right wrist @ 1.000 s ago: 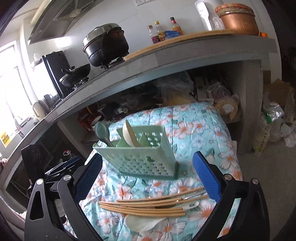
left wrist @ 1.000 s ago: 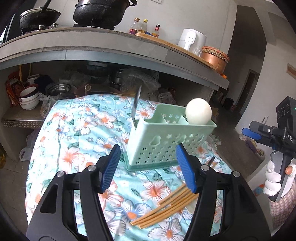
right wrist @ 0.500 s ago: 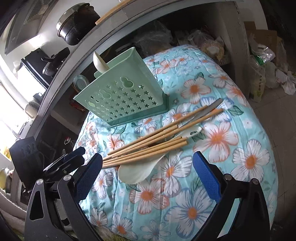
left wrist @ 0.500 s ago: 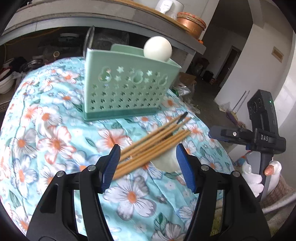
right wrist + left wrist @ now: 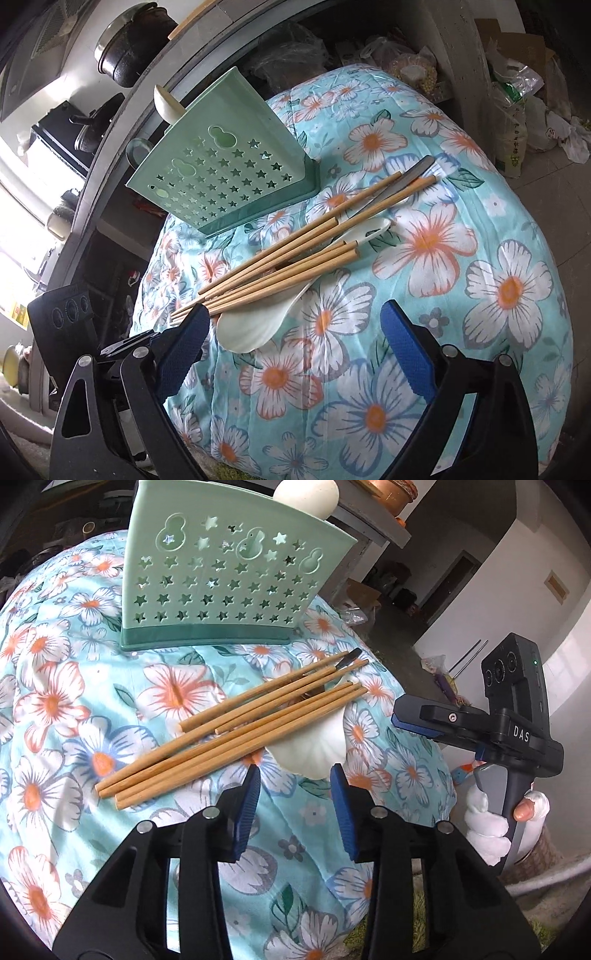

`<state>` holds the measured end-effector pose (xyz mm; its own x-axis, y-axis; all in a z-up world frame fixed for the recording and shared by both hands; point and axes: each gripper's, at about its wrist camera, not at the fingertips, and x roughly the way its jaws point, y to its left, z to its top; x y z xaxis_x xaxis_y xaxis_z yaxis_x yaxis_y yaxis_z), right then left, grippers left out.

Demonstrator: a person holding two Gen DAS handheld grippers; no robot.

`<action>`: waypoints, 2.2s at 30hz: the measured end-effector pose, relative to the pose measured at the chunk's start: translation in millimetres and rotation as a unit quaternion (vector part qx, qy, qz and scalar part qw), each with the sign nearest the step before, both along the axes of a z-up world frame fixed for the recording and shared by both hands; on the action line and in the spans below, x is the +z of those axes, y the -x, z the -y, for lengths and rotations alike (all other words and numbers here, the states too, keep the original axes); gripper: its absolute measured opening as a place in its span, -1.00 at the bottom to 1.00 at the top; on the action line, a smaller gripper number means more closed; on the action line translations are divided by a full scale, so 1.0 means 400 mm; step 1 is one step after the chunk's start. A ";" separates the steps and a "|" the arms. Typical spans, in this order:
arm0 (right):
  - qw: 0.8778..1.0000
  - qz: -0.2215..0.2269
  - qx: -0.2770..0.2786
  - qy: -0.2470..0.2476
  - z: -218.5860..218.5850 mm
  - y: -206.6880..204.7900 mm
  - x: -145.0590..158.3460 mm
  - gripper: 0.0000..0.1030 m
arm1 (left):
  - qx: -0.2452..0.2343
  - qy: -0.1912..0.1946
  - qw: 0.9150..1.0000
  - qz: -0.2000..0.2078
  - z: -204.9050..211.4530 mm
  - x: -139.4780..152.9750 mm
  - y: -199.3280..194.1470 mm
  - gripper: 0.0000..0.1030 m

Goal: Organize utensils
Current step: 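Move the open left tool to the white spatula beside the chopsticks, then close the left tool on the white spatula handle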

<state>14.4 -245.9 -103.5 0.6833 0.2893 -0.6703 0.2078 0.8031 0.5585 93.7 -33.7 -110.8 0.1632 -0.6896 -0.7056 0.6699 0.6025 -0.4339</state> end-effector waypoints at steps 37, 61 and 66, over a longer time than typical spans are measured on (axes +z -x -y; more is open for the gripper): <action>0.999 -0.039 -0.004 -0.004 0.063 -0.148 -0.043 -0.59 | 0.038 -0.057 0.996 0.060 0.005 0.006 -0.143 -0.68; 0.994 -0.056 0.021 -0.089 0.014 -0.075 -0.074 -0.58 | -0.034 0.040 0.992 -0.115 -0.016 -0.021 -0.017 -0.22; 0.995 -0.053 0.011 -0.089 0.021 -0.055 -0.072 -0.58 | -0.026 0.068 0.983 -0.167 0.005 -0.058 -0.020 -0.22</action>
<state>36.3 -254.2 -132.1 0.6037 0.4241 -0.6751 0.2570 0.6980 0.6684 101.9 -35.6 -133.9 -0.1009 -0.7821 -0.6150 0.5048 0.4924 -0.7090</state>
